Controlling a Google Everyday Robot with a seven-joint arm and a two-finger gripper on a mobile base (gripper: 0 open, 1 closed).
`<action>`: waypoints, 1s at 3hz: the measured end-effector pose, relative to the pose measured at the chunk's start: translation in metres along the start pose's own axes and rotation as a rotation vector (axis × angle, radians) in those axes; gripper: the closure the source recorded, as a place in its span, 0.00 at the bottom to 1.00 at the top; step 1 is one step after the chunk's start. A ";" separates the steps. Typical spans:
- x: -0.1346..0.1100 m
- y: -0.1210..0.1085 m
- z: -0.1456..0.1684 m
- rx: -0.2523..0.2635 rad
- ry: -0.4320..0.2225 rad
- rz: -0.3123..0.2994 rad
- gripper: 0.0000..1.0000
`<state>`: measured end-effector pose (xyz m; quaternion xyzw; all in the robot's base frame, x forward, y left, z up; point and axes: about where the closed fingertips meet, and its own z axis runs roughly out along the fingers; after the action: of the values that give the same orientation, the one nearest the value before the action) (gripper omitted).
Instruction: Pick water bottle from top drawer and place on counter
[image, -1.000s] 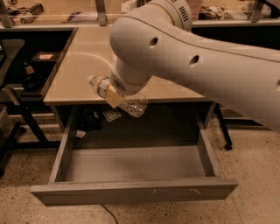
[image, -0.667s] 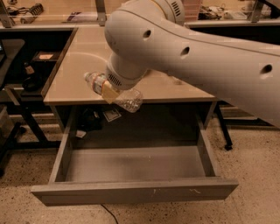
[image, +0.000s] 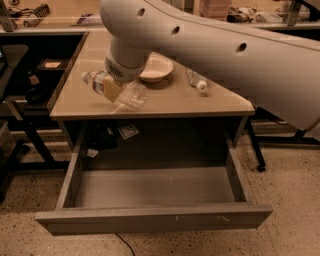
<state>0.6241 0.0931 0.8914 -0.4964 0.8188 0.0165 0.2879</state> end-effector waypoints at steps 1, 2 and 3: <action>-0.018 -0.010 0.015 -0.018 0.006 -0.027 1.00; -0.031 -0.017 0.034 -0.038 0.010 -0.047 1.00; -0.041 -0.021 0.050 -0.064 0.011 -0.051 1.00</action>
Offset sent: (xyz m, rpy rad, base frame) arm 0.0638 0.0433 -0.0171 -0.0197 0.0351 0.0854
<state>0.6784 0.1308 0.8746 -0.5263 0.8065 0.0325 0.2675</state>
